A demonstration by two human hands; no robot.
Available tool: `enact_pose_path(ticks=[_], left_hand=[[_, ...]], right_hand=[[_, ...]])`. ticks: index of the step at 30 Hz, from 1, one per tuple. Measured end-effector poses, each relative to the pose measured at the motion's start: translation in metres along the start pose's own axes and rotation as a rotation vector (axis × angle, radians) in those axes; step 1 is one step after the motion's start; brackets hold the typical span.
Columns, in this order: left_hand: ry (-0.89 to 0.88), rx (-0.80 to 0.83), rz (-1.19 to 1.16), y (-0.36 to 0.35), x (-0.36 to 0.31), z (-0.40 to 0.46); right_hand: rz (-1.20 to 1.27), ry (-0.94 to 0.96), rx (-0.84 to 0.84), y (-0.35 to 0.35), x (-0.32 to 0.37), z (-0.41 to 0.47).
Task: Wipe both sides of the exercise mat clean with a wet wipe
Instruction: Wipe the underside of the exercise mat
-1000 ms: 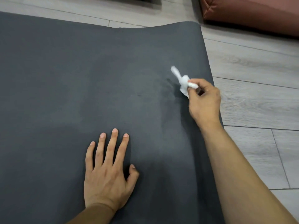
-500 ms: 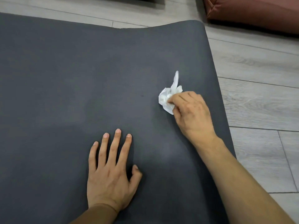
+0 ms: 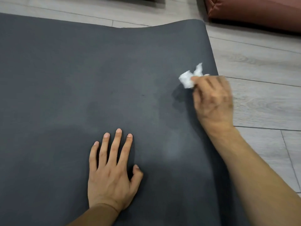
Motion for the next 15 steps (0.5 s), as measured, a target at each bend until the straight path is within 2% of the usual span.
enact_pose_path(ticks=[1,2,4,7,9,13,15], left_hand=[[0.003,0.002,0.007,0.0,0.001,0.0],[0.002,0.005,0.015,-0.001,0.0,-0.001],[0.0,0.002,0.009,0.0,-0.001,-0.001],[0.003,0.006,0.011,0.001,0.001,0.0],[-0.001,0.014,0.021,0.0,0.001,0.0],[0.005,0.016,0.014,0.001,0.001,-0.001],[-0.001,0.012,0.018,0.001,0.0,-0.001]], right_hand=[[-0.022,-0.06,0.019,0.001,-0.009,-0.001],[-0.051,-0.091,0.113,-0.009,-0.015,-0.007],[-0.075,-0.056,0.337,-0.033,-0.02,-0.025],[0.018,0.016,0.488,-0.043,-0.027,-0.031],[0.016,0.047,0.455,-0.04,-0.029,-0.029],[-0.185,-0.011,0.308,-0.041,-0.019,-0.015],[-0.21,-0.003,0.265,-0.039,-0.012,-0.012]])
Point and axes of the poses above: each hand's wrist, its own z-axis towards the middle knuckle, its own y-axis out of the back of the hand, x = y × z, the point moved 9 cm from there along z, towards the middle knuckle, and after that the axes turned 12 degrees about -y, right-handed, at the moved point
